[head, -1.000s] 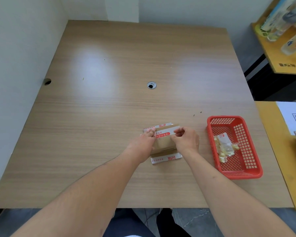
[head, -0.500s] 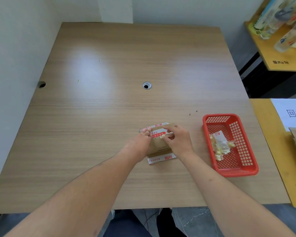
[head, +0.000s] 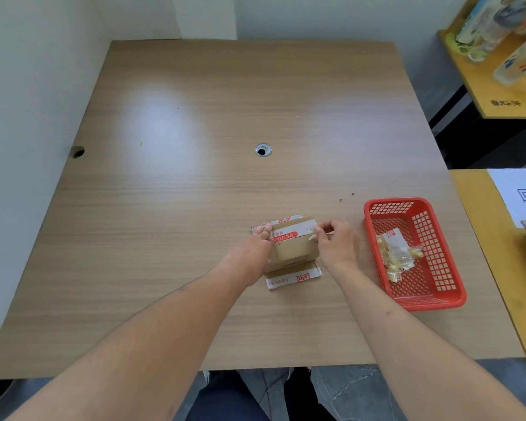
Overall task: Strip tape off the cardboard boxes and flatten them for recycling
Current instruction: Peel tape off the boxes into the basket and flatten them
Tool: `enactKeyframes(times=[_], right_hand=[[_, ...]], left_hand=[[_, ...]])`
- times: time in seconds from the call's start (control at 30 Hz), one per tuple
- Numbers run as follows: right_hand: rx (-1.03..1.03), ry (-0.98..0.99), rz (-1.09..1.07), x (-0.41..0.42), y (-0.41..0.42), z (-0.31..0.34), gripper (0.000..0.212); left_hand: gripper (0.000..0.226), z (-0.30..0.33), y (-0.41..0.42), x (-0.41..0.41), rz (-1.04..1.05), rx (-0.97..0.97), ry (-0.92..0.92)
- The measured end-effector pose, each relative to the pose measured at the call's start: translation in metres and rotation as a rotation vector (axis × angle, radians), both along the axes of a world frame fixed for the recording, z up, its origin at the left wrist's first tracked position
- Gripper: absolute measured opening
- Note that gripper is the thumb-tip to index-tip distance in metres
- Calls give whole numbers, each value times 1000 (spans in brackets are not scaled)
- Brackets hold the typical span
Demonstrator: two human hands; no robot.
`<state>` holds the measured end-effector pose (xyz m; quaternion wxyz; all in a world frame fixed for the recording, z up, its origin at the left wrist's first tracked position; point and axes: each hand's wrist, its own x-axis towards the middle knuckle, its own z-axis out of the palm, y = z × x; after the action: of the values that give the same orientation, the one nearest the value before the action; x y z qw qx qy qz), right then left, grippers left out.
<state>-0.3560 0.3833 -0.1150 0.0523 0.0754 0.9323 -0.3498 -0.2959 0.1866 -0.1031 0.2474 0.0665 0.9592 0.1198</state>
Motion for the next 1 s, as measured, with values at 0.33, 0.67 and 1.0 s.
enactKeyframes(times=[0.33, 0.67, 1.0], right_hand=[[202, 37, 444, 9, -8, -2, 23], [39, -83, 127, -1, -15, 8, 17], [-87, -17, 27, -11, 15, 8, 23]], left_hand=[[82, 4, 9, -13, 62, -125, -37], [82, 9, 12, -13, 39, -145, -8], [78, 6, 11, -14, -7, -148, -29]])
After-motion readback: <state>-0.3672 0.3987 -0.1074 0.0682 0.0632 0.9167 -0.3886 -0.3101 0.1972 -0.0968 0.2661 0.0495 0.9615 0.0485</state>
